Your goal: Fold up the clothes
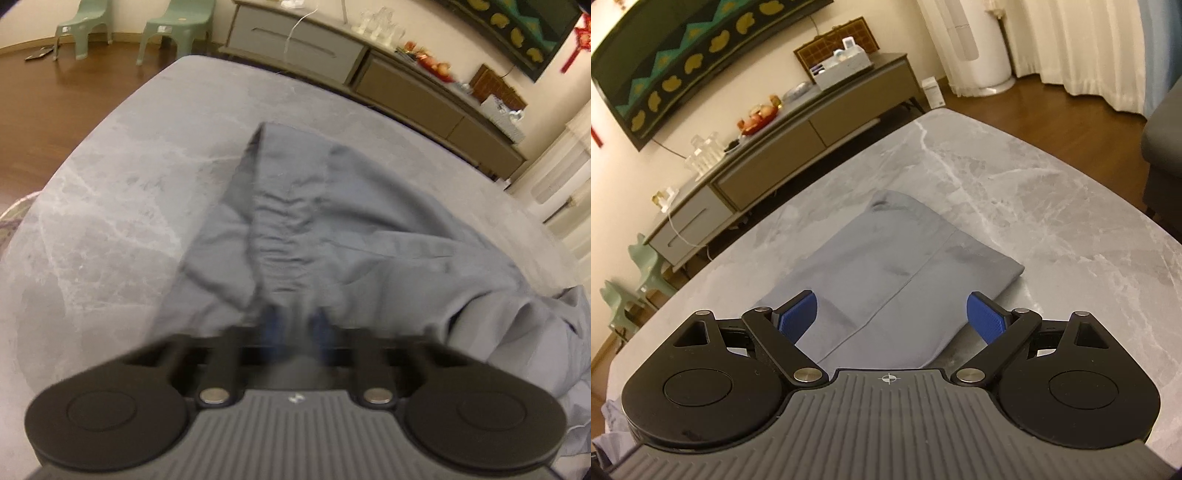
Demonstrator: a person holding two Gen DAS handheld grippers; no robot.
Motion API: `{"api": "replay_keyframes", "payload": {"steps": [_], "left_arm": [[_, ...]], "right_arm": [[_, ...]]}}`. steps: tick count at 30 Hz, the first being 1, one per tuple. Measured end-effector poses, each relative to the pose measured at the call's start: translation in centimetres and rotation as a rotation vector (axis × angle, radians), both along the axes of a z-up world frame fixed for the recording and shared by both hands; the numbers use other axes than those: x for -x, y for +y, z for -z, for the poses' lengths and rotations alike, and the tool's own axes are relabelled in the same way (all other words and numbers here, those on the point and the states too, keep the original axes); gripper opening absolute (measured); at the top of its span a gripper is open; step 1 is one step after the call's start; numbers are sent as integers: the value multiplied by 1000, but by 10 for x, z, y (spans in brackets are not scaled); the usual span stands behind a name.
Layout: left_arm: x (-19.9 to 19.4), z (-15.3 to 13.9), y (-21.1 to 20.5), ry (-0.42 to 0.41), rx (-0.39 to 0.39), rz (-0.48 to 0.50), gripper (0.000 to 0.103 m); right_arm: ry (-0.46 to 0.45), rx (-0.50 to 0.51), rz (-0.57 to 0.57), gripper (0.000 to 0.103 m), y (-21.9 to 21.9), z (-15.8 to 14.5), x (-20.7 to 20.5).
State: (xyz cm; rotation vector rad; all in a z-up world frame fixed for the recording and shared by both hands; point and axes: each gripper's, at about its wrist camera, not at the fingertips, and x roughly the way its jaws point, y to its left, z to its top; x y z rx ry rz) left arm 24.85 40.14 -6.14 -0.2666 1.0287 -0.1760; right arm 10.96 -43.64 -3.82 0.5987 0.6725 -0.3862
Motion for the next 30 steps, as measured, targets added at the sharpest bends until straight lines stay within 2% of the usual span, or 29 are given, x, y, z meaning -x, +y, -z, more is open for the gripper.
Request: {"api": "replay_keyframes", "payload": {"steps": [3,4,6,8,10,12,13,14,15,17,19,25,28,30], "left_arm": [[0,-7,6,-13,1,-21,4],[-1,-9,11,-18,9,-36,7],[-1,-12,21,-27,22,-68,21],[-1,-11,29,-9,51,-88,60],[-2,-5,34,22,101,-101,70],[-3,1,33,51,156,-92,76],[-3,2,31,53,172,-91,84],[-3,3,27,52,183,-89,84],[-5,2,23,47,198,-75,78],[-8,-1,13,34,195,-38,23],[-12,-6,2,17,168,-13,4],[-15,-47,-5,-148,198,9,2],[-21,-76,-4,-280,239,-5,2],[-28,-100,2,-399,265,-51,2]], "right_arm": [[2,12,-10,91,3,-1,-1],[5,15,-11,91,4,-1,-1],[7,18,-11,91,5,-3,0],[5,20,-14,91,5,-4,0],[5,24,-18,91,5,-5,-1],[11,32,-26,91,7,-5,-2],[17,37,-31,91,9,-4,-3],[22,43,-35,91,10,-4,-3],[25,50,-39,91,11,-4,-4],[31,65,-46,91,14,-5,-4],[34,76,-52,91,16,-5,-5],[29,80,-41,91,14,-7,-3],[27,82,-32,91,13,-7,-1],[25,85,-27,91,12,-8,-1]]}}
